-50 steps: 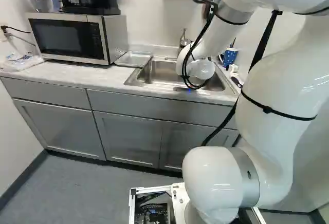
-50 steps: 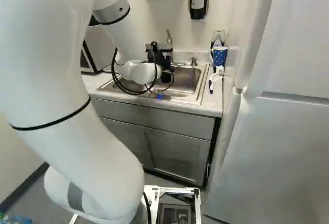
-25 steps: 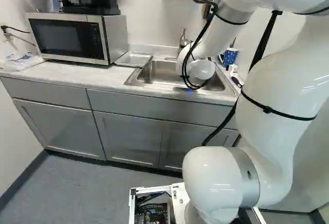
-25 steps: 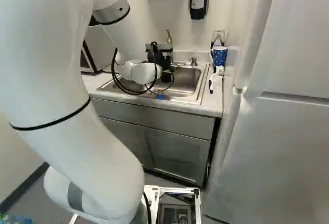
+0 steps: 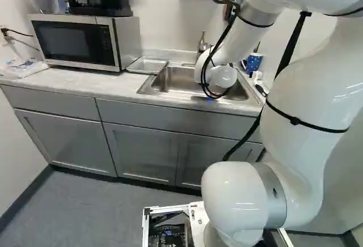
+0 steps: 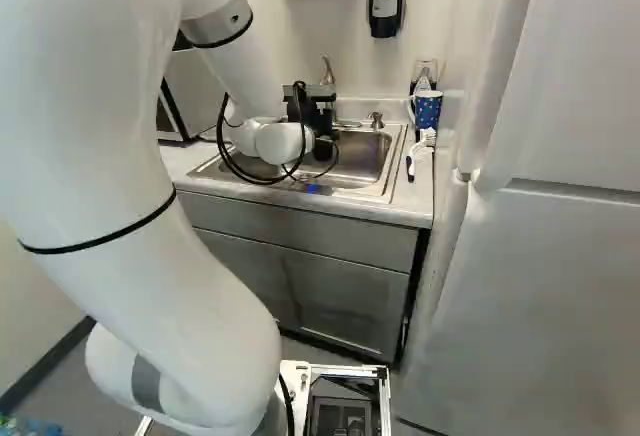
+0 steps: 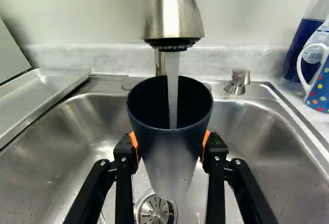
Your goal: Rinse the cup and place it in the tray
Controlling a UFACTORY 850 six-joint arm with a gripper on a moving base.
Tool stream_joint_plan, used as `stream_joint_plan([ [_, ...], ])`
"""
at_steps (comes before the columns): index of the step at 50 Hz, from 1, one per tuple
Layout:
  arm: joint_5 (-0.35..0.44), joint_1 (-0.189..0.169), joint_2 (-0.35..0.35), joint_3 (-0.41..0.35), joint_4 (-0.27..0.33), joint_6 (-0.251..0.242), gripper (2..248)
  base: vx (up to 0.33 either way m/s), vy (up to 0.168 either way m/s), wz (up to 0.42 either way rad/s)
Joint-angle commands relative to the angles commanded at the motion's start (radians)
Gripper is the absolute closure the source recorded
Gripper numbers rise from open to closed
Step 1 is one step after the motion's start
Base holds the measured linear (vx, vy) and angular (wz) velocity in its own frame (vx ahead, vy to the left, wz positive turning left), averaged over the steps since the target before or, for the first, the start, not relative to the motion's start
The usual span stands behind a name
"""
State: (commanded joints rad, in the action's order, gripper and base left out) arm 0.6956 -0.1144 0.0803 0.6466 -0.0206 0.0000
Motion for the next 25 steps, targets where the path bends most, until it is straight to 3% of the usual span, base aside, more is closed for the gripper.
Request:
stream_joint_plan([
  [25, 0.000, 0.000, 0.000, 0.000, 0.000, 0.000, 124, 0.000, 0.000, 0.000],
])
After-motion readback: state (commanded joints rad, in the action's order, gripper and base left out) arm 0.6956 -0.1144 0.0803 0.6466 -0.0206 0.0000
